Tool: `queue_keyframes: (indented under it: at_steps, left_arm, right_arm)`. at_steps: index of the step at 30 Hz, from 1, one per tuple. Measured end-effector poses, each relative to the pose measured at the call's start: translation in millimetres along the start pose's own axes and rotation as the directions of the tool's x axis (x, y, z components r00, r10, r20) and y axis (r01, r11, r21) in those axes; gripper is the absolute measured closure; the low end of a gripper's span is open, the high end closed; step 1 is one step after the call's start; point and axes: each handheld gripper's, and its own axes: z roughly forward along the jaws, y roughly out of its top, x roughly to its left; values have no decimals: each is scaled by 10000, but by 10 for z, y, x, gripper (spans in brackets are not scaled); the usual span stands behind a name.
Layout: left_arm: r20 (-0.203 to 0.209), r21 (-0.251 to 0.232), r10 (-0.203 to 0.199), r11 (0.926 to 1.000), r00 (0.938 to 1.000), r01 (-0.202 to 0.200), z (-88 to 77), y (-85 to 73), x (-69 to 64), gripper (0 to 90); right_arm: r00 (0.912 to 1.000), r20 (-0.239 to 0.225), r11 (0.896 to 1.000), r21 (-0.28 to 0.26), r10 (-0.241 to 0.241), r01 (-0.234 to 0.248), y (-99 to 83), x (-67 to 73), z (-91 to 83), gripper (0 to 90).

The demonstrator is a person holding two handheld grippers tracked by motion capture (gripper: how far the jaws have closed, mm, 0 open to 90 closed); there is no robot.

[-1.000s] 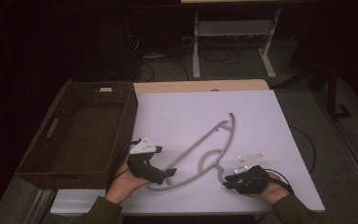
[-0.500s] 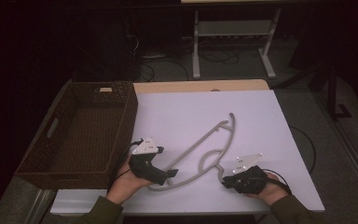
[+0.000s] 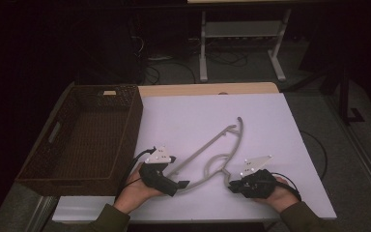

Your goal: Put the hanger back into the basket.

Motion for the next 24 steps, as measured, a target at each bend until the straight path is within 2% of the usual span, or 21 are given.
queue_keyframes:
  at_steps: [9, 11, 14, 21, 24]
  left_arm:
    - [353, 533, 175, 9984, 9992, -194, 170, 62, -75, 73]
    - [526, 648, 213, 9976, 9984, -247, 224, 85, -95, 135]
    - [547, 1003, 460, 9936, 9974, -513, 335, 119, -116, 154]
    - [750, 1426, 418, 9884, 9963, -522, 500, 171, -137, 316]
    - [802, 1805, 402, 9821, 9960, -542, 554, 170, -136, 375]
  right_arm:
    - [10000, -81, 9999, -108, -7, 6, 50, 3, -55, 793]
    - [9999, -100, 9999, -122, -35, 34, 60, 2, -60, 792]
    - [9999, -153, 9998, -185, -10, 7, 75, 0, -76, 793]
    - [9998, -164, 9995, -300, -98, 93, 119, -2, -106, 792]
    - [9998, -154, 9993, -344, -147, 141, 130, -5, -110, 792]
